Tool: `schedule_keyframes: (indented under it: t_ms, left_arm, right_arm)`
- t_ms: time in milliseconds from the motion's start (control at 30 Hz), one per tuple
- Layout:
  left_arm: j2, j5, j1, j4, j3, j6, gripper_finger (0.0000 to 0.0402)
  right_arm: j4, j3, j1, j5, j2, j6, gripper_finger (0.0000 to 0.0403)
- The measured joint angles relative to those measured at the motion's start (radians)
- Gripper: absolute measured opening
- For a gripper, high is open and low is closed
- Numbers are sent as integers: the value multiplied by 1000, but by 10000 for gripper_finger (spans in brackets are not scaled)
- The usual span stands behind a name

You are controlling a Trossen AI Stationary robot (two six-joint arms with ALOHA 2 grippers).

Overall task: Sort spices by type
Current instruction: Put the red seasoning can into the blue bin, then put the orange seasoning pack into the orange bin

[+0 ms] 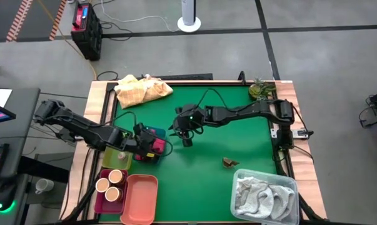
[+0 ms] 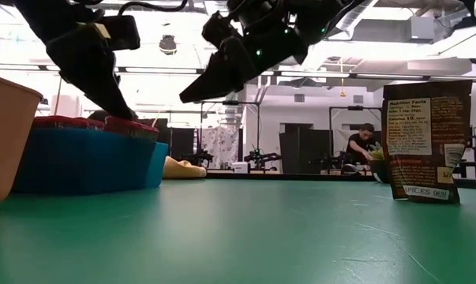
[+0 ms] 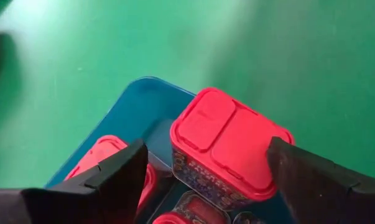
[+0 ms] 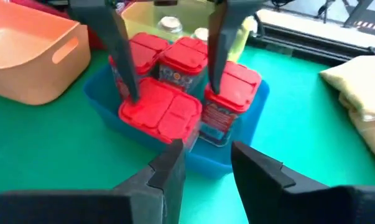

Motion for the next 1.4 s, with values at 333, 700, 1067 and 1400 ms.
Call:
schedule_keyframes:
  t_ms: [333,700,1067,1400]
  left_arm:
    - [-62,-33,-14,-136,125,40,316]
    - [-36,-184,-101,13,115,34,315]
    - [-36,-238,-100,68,115,199,315]
    - [-36,-263,-100,84,115,210,315]
  right_arm:
    - [-221,1,9,0,-244,-61,160]
    - [-664,1,233,217,-357,118,226]
    - [-1069,1,335,350,-356,564,255]
    - [-1135,1,439,327,-356,725,255]
